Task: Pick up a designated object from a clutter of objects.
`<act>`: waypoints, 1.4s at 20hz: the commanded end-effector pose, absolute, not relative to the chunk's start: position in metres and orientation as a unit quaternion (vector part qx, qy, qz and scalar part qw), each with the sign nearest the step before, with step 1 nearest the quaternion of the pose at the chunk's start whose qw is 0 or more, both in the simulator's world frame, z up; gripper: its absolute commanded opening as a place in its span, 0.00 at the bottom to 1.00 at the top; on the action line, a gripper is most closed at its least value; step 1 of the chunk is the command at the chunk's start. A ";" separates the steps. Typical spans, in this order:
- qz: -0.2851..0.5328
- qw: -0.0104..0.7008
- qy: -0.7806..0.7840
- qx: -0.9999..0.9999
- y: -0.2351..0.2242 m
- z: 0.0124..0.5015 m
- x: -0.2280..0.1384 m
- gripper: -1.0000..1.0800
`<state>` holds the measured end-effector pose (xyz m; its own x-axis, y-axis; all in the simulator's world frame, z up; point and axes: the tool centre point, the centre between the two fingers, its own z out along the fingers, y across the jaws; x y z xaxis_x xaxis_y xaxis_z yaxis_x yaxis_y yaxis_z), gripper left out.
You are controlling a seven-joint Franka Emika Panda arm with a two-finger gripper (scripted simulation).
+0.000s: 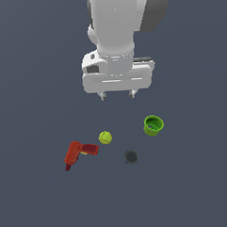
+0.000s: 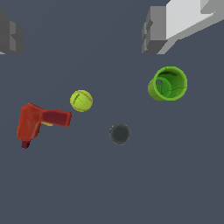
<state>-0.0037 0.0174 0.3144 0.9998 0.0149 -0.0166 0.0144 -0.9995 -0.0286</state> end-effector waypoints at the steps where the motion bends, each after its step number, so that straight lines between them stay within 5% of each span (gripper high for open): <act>1: 0.008 0.014 -0.007 -1.000 0.017 0.314 -0.004 0.62; 15: 0.002 0.011 0.008 -1.000 0.016 0.316 0.003 0.62; 28: 0.034 0.031 0.074 -0.996 0.084 0.253 0.017 0.62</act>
